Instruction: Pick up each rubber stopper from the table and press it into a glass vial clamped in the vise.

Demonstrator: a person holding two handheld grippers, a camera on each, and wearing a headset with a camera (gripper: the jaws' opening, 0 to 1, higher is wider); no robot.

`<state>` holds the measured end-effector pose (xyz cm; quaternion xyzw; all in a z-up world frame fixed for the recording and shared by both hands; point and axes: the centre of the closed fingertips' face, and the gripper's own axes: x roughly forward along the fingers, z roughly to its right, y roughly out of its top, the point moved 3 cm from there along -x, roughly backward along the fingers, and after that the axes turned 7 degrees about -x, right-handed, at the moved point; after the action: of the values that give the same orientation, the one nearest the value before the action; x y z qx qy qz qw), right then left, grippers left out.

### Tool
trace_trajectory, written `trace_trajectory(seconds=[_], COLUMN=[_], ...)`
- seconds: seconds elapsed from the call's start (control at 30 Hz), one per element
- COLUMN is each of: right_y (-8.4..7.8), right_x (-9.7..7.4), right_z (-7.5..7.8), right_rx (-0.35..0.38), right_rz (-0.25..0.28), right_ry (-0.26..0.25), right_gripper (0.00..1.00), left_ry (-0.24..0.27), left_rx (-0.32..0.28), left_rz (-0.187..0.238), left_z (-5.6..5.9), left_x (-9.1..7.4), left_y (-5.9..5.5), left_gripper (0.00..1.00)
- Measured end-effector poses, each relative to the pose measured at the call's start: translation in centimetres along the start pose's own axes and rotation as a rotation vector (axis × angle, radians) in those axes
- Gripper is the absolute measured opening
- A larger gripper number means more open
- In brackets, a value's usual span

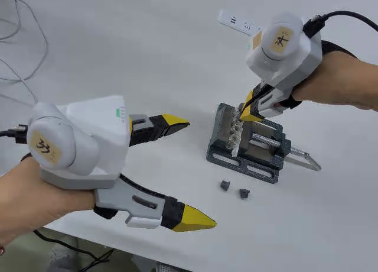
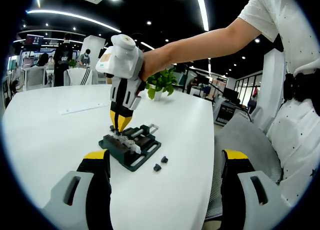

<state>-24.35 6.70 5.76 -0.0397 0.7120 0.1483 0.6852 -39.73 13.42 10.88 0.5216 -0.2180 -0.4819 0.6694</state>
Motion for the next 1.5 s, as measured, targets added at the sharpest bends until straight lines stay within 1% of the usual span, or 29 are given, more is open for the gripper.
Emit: trace_trajectory(seconds=[0.13, 0.2, 0.27, 0.4, 0.6, 0.83, 0.97, 1.03, 1.1, 1.33, 1.43, 1.5], right_y=[0.16, 0.10, 0.10, 0.11, 0.17, 0.16, 0.26, 0.27, 0.31, 0.32, 0.30, 0.23], right_x=[0.02, -0.05, -0.09, -0.03, 0.11, 0.17, 0.27, 0.29, 0.35, 0.40, 0.44, 0.37], right_z=[0.13, 0.06, 0.08, 0.23, 0.25, 0.26, 0.28, 0.30, 0.32, 0.52, 0.47, 0.41], right_rx=[-0.013, -0.005, -0.022, -0.007, -0.013, -0.017, -0.034, -0.020, -0.023, -0.051, -0.069, -0.063], right_rz=[-0.023, -0.024, -0.028, -0.028, -0.032, -0.044, -0.056, -0.052, -0.044, -0.055, -0.062, -0.060], right_ry=[0.011, 0.015, 0.019, 0.023, 0.029, 0.049, 0.050, 0.054, 0.053, 0.048, 0.043, 0.043], right_gripper=[0.01, 0.01, 0.02, 0.01, 0.01, 0.01, 0.00, 0.00, 0.00, 0.00, 0.00, 0.00], left_ry=[0.001, 0.001, 0.004, 0.004, 0.004, 0.005, 0.006, 0.005, 0.004, 0.003, 0.007, 0.009], left_rx=[0.000, -0.001, -0.004, -0.005, -0.007, -0.010, -0.011, -0.012, -0.012, -0.012, -0.013, -0.012], left_rz=[-0.001, 0.000, 0.001, 0.003, 0.004, 0.006, 0.006, 0.006, 0.006, -0.002, 0.002, 0.001], left_z=[-0.04, -0.07, -0.18, -0.26, -0.35, -0.32, -0.38, -0.37, -0.36, -0.33, -0.29, -0.22], left_x=[0.02, 0.00, -0.03, -0.01, -0.01, -0.06, -0.07, -0.05, -0.03, 0.00, -0.05, -0.12], left_y=[-0.04, -0.02, -0.02, -0.01, 0.00, 0.00, 0.05, 0.07, 0.12, 0.04, 0.12, 0.11], left_gripper=[0.91, 0.91, 0.90, 0.90, 0.90, 0.90, 0.90, 0.90, 0.90, 0.89, 0.89, 0.89])
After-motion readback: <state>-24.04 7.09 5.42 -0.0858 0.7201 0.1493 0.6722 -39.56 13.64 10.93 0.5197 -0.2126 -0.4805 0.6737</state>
